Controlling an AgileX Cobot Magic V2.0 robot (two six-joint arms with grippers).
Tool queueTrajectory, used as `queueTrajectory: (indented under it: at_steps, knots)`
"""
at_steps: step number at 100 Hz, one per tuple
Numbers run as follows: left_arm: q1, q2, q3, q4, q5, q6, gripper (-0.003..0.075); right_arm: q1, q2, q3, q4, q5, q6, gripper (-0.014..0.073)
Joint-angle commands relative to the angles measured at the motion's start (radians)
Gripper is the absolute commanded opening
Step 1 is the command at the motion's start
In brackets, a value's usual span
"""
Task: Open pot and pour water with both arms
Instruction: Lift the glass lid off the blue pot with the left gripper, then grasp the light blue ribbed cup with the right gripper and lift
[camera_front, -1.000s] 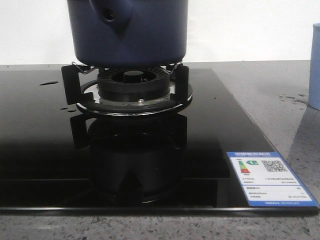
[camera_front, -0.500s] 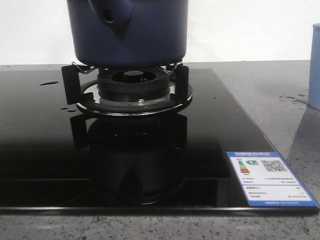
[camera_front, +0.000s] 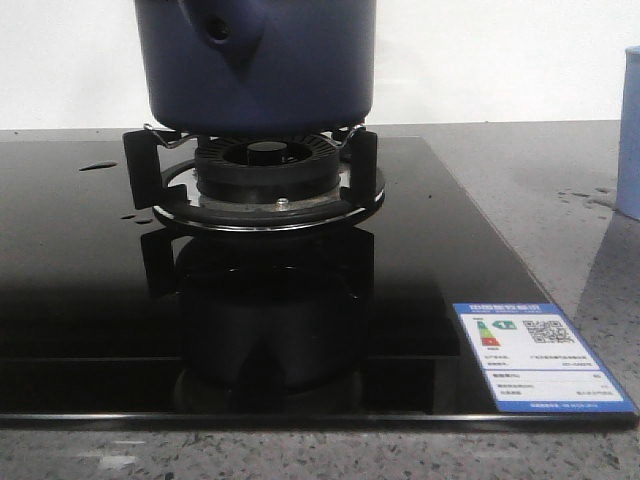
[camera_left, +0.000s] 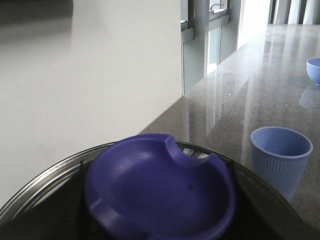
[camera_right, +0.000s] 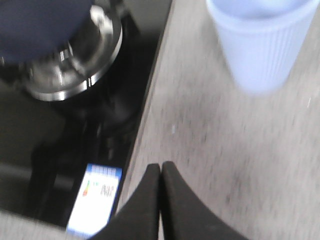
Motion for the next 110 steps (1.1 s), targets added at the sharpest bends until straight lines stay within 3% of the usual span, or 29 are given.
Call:
queueTrajectory:
  at_steps: [1,36,63,88,99,110]
  knots:
    - [0.021,-0.092,-0.042,-0.104,0.048,-0.031,0.0221,-0.005,0.015,-0.033,0.019,-0.129,-0.043,-0.0069]
    - [0.116,-0.281,-0.011,0.043,0.022,-0.224,0.0223,-0.005,0.010,0.004,0.009,-0.424,-0.328,-0.0069]
    - [0.184,-0.430,0.058,0.055,-0.007,-0.236,0.0222,-0.005,-0.034,0.207,-0.007,-0.639,-0.341,-0.0069]
    - [0.184,-0.455,0.067,0.068,-0.026,-0.236,0.0222,-0.005,-0.032,0.233,-0.002,-0.660,-0.341,-0.0059]
    - [0.184,-0.453,0.067,0.066,-0.026,-0.236,0.0222,-0.005,-0.032,0.233,0.005,-0.661,-0.341,0.0027]
    - [0.184,-0.453,0.067,0.066,-0.026,-0.236,0.0222,-0.005,-0.032,0.233,0.005,-0.659,-0.341,0.0257]
